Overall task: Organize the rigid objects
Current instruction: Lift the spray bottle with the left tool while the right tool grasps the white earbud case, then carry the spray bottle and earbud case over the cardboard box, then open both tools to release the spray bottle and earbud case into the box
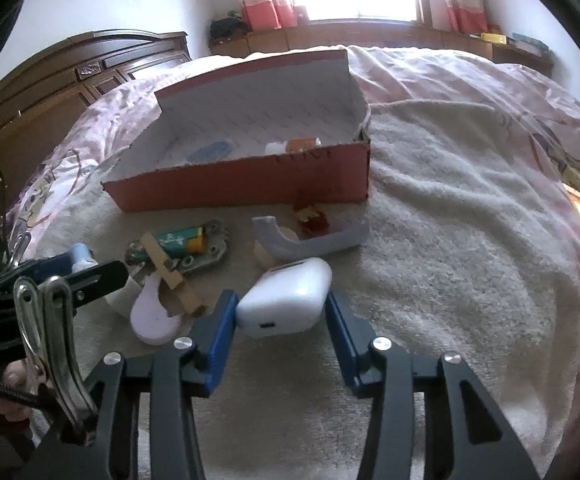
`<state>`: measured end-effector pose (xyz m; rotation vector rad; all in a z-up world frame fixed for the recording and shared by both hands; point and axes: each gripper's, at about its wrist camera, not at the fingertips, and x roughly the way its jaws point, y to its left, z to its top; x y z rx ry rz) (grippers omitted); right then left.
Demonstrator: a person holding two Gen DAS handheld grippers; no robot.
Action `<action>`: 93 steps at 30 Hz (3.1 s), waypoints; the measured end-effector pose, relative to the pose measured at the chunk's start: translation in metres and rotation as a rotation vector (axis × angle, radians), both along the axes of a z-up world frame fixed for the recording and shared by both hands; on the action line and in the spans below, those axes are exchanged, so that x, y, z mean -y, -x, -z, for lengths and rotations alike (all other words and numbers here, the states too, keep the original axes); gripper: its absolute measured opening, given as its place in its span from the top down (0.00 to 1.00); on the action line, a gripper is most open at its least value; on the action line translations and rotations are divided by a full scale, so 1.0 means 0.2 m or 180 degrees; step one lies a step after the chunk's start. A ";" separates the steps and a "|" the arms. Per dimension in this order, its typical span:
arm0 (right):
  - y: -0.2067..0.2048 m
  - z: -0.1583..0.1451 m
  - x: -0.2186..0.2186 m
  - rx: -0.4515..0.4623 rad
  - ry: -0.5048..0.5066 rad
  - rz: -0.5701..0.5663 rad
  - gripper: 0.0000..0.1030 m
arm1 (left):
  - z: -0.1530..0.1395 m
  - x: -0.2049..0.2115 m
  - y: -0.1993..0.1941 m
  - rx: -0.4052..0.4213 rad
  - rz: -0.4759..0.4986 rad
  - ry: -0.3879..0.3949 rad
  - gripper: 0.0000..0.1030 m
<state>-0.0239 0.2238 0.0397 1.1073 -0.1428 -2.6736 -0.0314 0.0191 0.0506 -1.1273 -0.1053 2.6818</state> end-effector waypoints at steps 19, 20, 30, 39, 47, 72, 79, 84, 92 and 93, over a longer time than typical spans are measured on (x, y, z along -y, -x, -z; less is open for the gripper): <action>0.01 0.09 0.04 0.0089 -0.0286 -0.0113 0.37 | 0.01 0.01 0.00 0.0036 -0.0018 -0.0018 0.26; 0.01 0.10 0.05 0.0063 -0.0349 -0.0120 0.37 | 0.01 0.01 0.00 0.0035 -0.0018 -0.0020 0.26; 0.00 0.06 0.02 0.0061 -0.0178 -0.0089 0.56 | -0.01 0.01 0.01 -0.0009 -0.0009 -0.0024 0.26; 0.00 -0.05 0.04 -0.0034 0.0034 -0.0210 0.56 | -0.10 0.03 0.09 -0.0126 -0.0007 0.0001 0.26; 0.08 -0.18 0.07 -0.0131 0.0117 -0.0302 0.56 | -0.22 0.02 0.23 -0.0327 0.0009 0.0098 0.26; 0.72 -0.22 0.12 -0.0054 -0.0131 -0.0261 0.55 | -0.14 -0.02 0.85 -0.0074 -0.0125 0.0270 0.26; 0.79 -0.19 0.11 -0.0007 -0.0112 -0.0236 0.53 | -0.10 -0.03 0.91 0.0003 -0.0133 0.0342 0.26; 0.79 -0.19 0.10 -0.0021 -0.0091 -0.0178 0.34 | -0.08 -0.04 0.92 -0.0017 -0.0189 0.0463 0.26; 0.77 -0.21 0.08 -0.0109 0.0057 -0.0131 0.17 | -0.10 -0.04 0.91 -0.0102 -0.0247 0.0496 0.16; 0.76 -0.21 0.08 -0.0132 0.0066 -0.0132 0.15 | -0.10 -0.04 0.90 -0.0116 -0.0254 0.0506 0.16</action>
